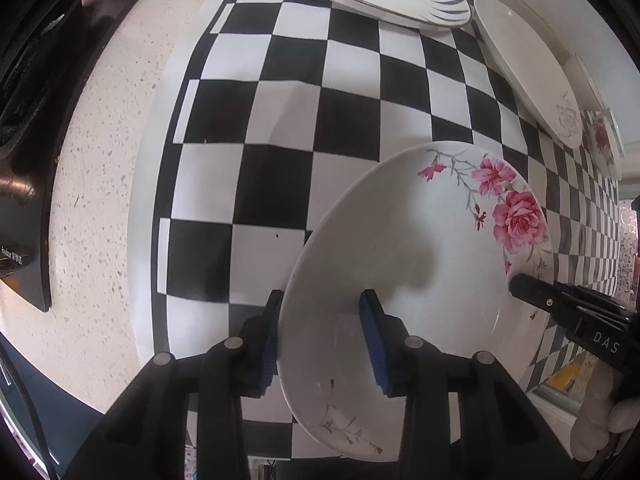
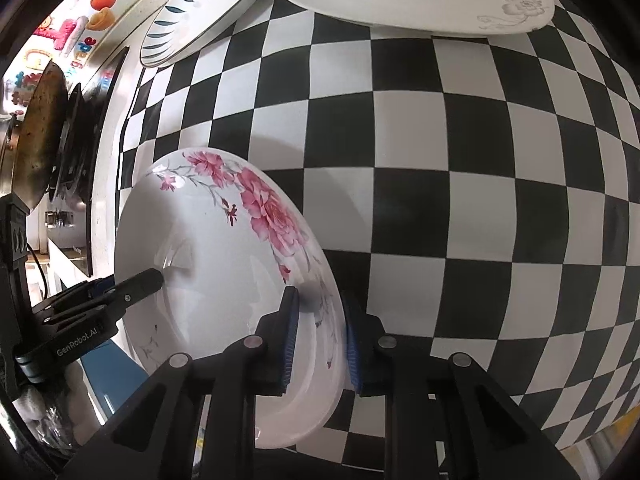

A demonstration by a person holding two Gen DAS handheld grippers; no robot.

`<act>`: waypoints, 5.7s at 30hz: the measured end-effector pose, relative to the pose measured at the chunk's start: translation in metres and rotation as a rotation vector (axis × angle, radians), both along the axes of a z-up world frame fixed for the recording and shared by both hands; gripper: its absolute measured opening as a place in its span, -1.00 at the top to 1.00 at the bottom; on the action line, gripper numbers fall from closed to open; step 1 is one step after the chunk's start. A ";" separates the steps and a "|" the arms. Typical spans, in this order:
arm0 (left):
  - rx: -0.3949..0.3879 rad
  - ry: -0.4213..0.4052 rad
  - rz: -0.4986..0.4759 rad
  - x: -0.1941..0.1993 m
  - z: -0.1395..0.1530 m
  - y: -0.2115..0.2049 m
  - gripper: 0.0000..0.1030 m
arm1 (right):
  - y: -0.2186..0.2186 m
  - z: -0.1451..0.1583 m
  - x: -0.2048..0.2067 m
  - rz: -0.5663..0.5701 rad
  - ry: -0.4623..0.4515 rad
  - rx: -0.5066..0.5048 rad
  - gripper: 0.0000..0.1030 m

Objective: Organize plates and bowls

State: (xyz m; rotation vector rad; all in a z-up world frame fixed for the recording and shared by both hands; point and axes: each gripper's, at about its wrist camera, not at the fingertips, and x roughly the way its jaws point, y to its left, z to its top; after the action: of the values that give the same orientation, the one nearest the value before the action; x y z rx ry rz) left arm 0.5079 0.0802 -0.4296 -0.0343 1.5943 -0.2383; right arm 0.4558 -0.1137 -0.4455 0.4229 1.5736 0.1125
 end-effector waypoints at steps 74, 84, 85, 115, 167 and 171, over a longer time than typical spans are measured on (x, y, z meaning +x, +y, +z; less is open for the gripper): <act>-0.028 -0.152 0.052 0.056 0.115 -0.153 0.27 | -0.295 0.109 0.004 -0.275 -0.233 0.092 -0.60; -0.110 -0.056 0.205 0.136 0.064 -0.131 0.27 | -0.231 0.100 0.135 -0.095 -0.266 0.024 -0.60; -0.111 -0.041 0.216 0.141 0.055 -0.129 0.27 | -0.227 0.091 0.151 -0.078 -0.243 0.002 -0.60; -0.164 -0.090 0.277 0.173 0.009 -0.131 0.45 | -0.223 -0.004 0.216 -0.054 -0.133 0.044 0.61; -0.133 -0.079 -0.172 -0.018 0.085 -0.234 0.45 | -0.317 0.044 -0.101 -0.360 -0.203 0.159 0.79; -0.076 -0.039 -0.197 -0.022 0.064 -0.238 0.45 | -0.313 0.030 -0.105 -0.349 -0.186 0.140 0.79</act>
State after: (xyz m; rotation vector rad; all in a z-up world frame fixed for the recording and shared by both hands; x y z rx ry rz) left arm 0.4856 -0.1583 -0.3657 0.0685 1.5505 -0.4499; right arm 0.3508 -0.4271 -0.4151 0.7685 1.2931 -0.0069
